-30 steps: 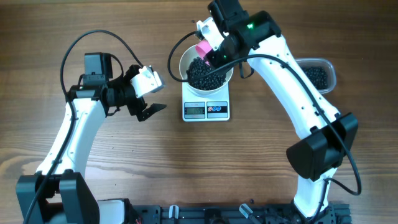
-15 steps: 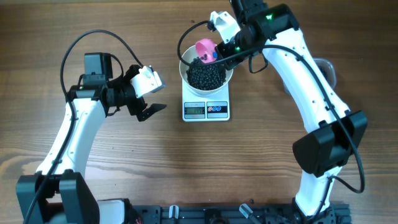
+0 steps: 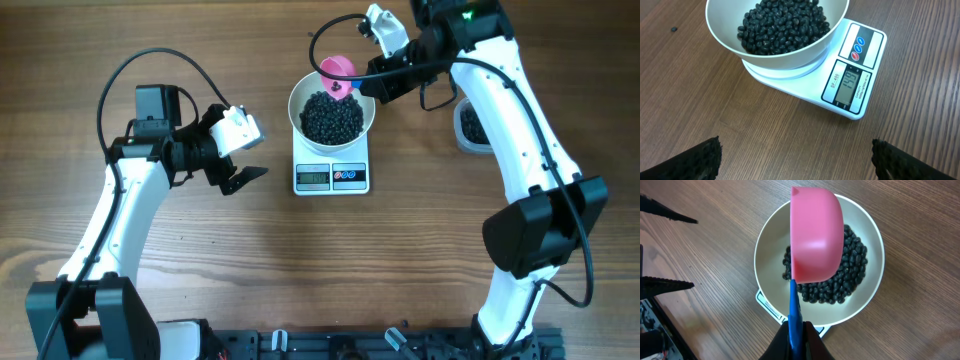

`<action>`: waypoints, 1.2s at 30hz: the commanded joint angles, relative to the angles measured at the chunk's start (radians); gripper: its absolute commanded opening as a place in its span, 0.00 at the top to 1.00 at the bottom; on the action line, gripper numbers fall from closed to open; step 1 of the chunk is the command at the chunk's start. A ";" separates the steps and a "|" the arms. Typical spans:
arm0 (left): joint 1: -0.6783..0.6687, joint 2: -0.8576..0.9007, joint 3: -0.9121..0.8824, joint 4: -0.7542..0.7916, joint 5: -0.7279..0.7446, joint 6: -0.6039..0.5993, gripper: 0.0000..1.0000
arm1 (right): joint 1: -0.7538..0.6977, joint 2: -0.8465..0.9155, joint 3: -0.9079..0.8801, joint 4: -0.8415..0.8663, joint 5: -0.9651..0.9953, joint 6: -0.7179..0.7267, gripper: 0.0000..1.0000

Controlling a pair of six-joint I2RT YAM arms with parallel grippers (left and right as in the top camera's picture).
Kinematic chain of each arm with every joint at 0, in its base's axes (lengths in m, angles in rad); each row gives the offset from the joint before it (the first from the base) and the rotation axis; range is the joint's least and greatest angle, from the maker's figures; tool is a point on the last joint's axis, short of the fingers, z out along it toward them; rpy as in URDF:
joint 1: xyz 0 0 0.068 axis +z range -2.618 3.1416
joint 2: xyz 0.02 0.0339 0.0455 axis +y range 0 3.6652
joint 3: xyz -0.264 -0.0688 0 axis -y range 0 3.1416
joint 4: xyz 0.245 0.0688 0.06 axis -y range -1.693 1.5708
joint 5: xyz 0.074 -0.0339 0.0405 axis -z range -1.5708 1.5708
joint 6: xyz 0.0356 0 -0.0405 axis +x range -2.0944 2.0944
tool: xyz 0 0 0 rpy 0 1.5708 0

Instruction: Scoop item into bowl and weigh 150g on scale

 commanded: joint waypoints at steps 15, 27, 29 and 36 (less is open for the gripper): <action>0.005 0.006 -0.003 0.000 0.023 0.019 0.00 | 0.004 -0.032 0.025 -0.002 -0.024 0.012 0.96; 0.005 0.006 -0.003 0.000 0.023 0.019 0.00 | 0.004 -0.032 0.025 -0.002 -0.023 0.012 0.96; 0.005 0.006 -0.003 0.000 0.023 0.019 0.00 | 0.004 -0.032 0.025 -0.002 -0.023 0.011 0.96; 0.005 0.006 -0.003 0.000 0.023 0.019 0.00 | -0.074 -0.068 0.026 -0.014 -0.103 0.033 0.96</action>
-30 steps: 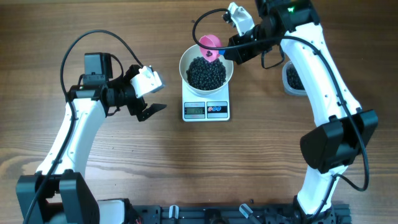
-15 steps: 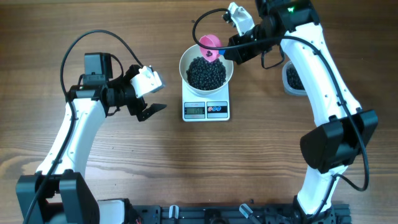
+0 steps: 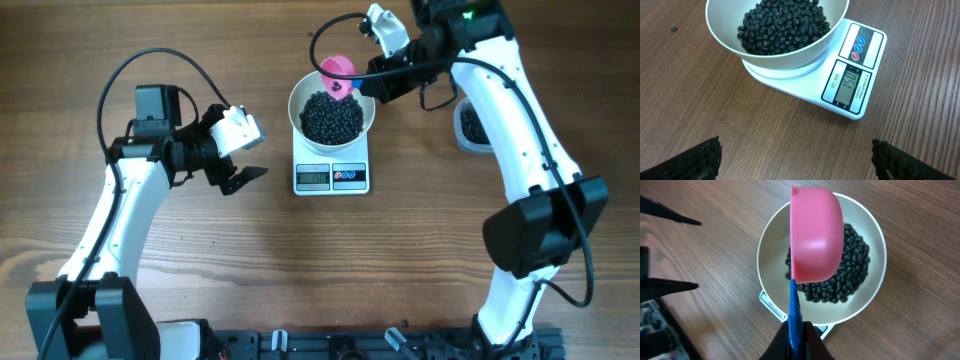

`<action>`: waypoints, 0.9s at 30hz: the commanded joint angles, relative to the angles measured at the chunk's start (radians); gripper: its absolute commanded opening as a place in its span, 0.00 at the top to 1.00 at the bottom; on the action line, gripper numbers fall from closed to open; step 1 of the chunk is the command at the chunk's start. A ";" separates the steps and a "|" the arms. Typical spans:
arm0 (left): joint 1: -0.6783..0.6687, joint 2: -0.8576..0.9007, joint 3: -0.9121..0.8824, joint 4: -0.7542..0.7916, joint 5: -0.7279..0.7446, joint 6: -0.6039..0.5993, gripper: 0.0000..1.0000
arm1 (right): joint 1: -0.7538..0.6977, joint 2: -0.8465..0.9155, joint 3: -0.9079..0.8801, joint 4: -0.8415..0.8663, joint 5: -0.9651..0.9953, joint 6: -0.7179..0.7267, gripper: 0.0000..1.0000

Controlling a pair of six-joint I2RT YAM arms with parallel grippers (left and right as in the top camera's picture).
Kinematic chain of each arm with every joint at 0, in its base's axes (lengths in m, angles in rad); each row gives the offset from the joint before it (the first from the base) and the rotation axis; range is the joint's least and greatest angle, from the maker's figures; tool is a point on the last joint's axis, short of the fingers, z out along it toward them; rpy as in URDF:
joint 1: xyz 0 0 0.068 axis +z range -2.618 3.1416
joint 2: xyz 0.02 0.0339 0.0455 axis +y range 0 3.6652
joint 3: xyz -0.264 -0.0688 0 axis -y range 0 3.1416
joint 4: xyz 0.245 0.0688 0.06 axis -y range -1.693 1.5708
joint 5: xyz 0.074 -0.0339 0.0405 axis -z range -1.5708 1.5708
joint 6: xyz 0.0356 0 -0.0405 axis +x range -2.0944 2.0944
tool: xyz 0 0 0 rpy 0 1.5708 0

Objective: Scoop item into bowl and weigh 150g on scale
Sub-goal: 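Move the empty scoop away from the bowl toward the bean tub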

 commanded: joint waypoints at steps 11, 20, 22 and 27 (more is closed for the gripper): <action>0.005 0.006 -0.003 0.000 0.023 0.020 0.00 | -0.564 -0.159 0.023 -0.256 0.029 -0.066 0.96; 0.005 0.006 -0.003 0.000 0.023 0.020 0.00 | -0.607 -0.156 0.009 -0.306 0.390 0.018 0.96; 0.005 0.006 -0.003 0.000 0.023 0.020 0.00 | -0.594 -0.156 -0.003 -0.314 0.420 0.032 0.96; 0.005 0.006 -0.003 0.000 0.023 0.020 0.00 | -0.443 -0.150 -0.092 -0.286 0.609 0.160 0.96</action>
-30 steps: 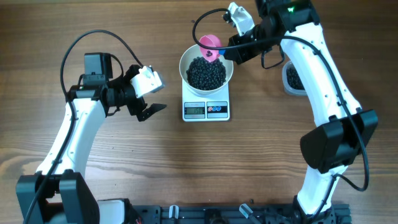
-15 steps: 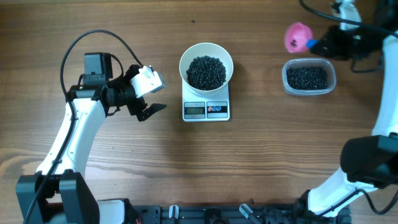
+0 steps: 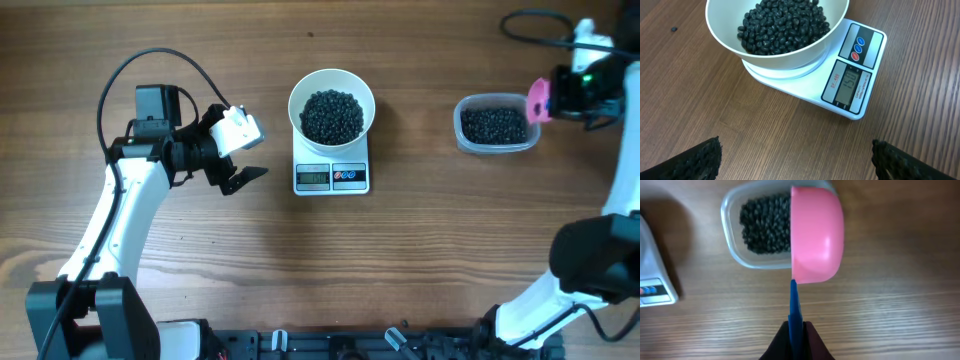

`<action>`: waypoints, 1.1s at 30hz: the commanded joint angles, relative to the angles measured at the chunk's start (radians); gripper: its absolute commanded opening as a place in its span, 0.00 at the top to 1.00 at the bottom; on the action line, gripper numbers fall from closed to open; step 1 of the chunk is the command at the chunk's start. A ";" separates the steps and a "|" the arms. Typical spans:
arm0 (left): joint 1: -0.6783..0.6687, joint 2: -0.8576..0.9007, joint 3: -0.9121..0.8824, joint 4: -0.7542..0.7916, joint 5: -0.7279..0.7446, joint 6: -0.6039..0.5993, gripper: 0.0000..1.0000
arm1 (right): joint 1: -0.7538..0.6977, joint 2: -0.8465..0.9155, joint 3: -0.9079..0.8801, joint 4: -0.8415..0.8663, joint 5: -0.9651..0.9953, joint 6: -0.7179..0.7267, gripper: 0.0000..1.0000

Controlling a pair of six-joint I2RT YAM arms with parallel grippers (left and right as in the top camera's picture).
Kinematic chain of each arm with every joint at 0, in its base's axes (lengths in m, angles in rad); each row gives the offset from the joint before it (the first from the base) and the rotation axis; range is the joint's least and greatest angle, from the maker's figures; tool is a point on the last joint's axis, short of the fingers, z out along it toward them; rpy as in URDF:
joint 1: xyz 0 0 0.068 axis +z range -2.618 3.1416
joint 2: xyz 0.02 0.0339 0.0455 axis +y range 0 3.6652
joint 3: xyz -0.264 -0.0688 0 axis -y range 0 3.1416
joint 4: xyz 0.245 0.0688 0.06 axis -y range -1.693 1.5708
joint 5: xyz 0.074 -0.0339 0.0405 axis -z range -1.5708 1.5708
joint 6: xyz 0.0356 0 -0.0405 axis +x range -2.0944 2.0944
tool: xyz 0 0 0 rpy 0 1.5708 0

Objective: Scoop item into bowl and weigh 150g on scale
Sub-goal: 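Move the empty scoop away from the bowl toward the bean tub, then lower the pink scoop into the bean tub and open the right gripper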

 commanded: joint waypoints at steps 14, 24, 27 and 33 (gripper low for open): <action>0.005 0.006 -0.003 0.000 0.023 0.020 0.00 | 0.122 -0.006 -0.126 0.208 -0.176 0.320 0.96; 0.005 0.006 -0.003 0.000 0.023 0.020 0.00 | -0.024 -0.006 -0.311 0.241 -0.332 0.450 0.96; 0.005 0.006 -0.003 0.000 0.023 0.020 0.00 | -0.027 -0.006 -0.333 0.272 -0.322 0.542 0.85; 0.005 0.006 -0.003 0.000 0.023 0.020 0.00 | -0.027 -0.006 -0.333 0.283 -0.299 0.644 0.71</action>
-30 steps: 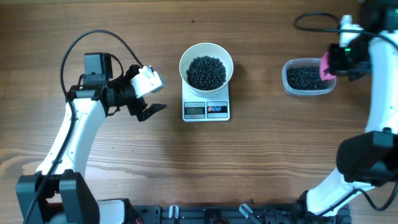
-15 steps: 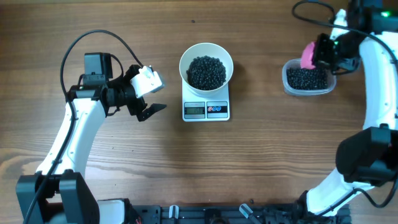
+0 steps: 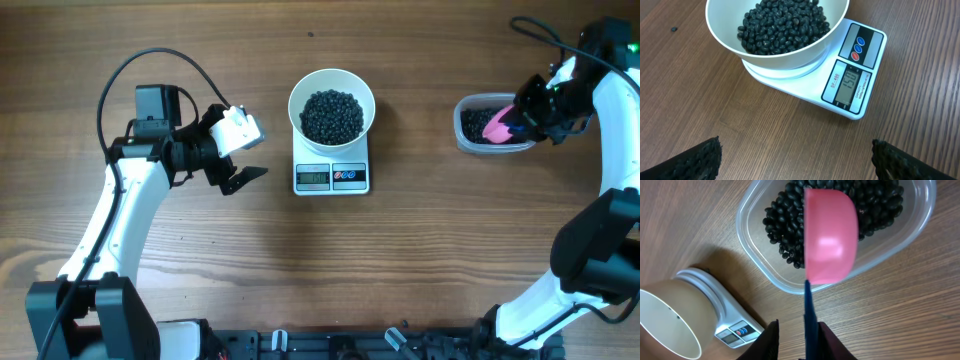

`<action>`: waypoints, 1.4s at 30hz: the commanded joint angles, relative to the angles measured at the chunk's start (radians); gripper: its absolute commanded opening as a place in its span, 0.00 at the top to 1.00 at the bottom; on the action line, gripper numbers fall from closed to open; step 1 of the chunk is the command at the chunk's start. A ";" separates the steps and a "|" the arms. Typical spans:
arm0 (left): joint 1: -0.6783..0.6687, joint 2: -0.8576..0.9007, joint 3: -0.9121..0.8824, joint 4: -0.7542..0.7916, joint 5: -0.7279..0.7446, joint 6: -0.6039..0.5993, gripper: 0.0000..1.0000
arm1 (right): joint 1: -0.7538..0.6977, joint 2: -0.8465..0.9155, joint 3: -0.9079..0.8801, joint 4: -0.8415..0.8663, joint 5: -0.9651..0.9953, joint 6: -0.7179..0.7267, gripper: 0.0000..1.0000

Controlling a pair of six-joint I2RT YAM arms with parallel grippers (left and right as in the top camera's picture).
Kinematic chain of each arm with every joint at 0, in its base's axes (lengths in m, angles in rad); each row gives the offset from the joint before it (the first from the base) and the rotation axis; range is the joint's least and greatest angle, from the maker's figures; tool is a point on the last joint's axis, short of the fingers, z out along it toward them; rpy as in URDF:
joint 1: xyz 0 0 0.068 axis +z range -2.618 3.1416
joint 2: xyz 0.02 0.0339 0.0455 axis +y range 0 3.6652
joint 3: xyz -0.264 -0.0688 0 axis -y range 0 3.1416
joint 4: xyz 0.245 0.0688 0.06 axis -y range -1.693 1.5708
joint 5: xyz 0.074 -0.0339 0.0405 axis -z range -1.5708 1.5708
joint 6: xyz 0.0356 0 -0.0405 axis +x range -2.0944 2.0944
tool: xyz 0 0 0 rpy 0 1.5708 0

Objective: Scoop item into bowl and weigh 150g on scale
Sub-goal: 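Lower the pink scoop into the bean tub and open the right gripper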

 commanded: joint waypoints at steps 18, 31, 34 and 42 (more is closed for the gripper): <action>0.005 0.006 -0.003 0.000 0.023 0.019 0.00 | -0.002 -0.025 -0.039 -0.185 0.010 0.085 0.06; 0.005 0.006 -0.003 0.000 0.023 0.019 0.00 | -0.002 -0.454 -0.039 -0.166 0.009 -0.014 0.00; 0.005 0.006 -0.003 0.000 0.023 0.019 0.00 | -0.002 -0.548 -0.039 -0.168 0.011 -0.016 0.00; 0.005 0.006 -0.003 0.000 0.023 0.019 0.00 | -0.002 -0.665 -0.039 -0.170 0.033 -0.013 0.00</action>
